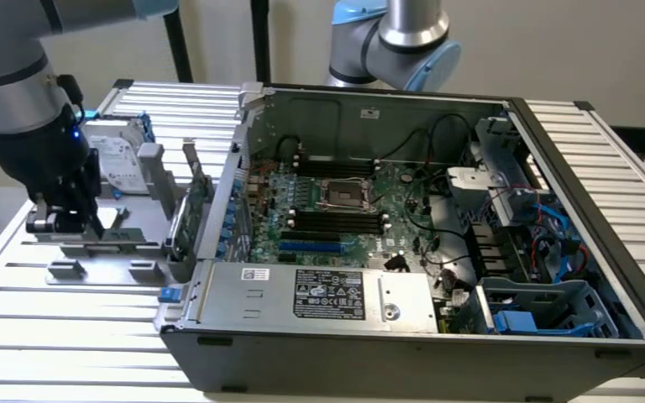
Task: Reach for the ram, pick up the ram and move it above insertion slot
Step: 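Pick up the ram and move it above insertion slot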
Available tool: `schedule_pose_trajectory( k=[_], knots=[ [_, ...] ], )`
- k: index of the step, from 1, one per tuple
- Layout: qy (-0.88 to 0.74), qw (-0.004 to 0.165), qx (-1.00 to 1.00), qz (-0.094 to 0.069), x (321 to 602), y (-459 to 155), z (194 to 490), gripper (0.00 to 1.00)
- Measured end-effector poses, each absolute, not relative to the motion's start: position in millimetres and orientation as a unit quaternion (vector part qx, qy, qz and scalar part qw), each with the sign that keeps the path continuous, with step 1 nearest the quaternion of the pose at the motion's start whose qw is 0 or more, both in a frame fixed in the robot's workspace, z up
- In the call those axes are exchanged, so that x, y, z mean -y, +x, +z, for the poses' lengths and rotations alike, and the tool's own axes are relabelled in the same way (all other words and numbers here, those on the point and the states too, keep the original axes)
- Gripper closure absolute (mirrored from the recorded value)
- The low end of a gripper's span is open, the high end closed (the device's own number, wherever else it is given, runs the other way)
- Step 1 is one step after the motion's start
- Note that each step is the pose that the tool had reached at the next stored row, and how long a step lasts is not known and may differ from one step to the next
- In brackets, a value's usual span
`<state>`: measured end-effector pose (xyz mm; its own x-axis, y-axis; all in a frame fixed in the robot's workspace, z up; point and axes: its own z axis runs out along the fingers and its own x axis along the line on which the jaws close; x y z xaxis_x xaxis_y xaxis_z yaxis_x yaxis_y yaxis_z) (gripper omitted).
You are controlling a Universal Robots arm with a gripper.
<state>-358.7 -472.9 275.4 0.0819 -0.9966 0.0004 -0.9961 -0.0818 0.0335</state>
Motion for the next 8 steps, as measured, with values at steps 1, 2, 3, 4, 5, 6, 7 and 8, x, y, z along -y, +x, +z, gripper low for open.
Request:
schedule_pose_trajectory(
  k=[1, 2, 3, 4, 5, 6, 7, 8],
  knots=[
    [0.735, 0.013, 0.677, -0.011, 472.9, -356.5, 280.2, 0.86],
    [0.735, 0.013, 0.677, -0.011, 472.9, -354.2, 284.6, 0.86],
    [0.735, 0.013, 0.677, -0.011, 472.9, -351.7, 289.2, 0.86],
    [0.735, 0.013, 0.677, -0.012, 472.9, -349.0, 294.0, 0.86],
    [0.735, 0.013, 0.677, -0.012, 472.9, -346.4, 298.5, 0.86],
    [0.735, 0.013, 0.677, -0.012, 472.8, -343.7, 303.0, 0.86],
    [0.735, 0.013, 0.677, -0.012, 472.7, -340.9, 307.5, 0.86],
    [0.735, 0.013, 0.677, -0.012, 472.6, -338.1, 312.0, 0.86]
  ],
)
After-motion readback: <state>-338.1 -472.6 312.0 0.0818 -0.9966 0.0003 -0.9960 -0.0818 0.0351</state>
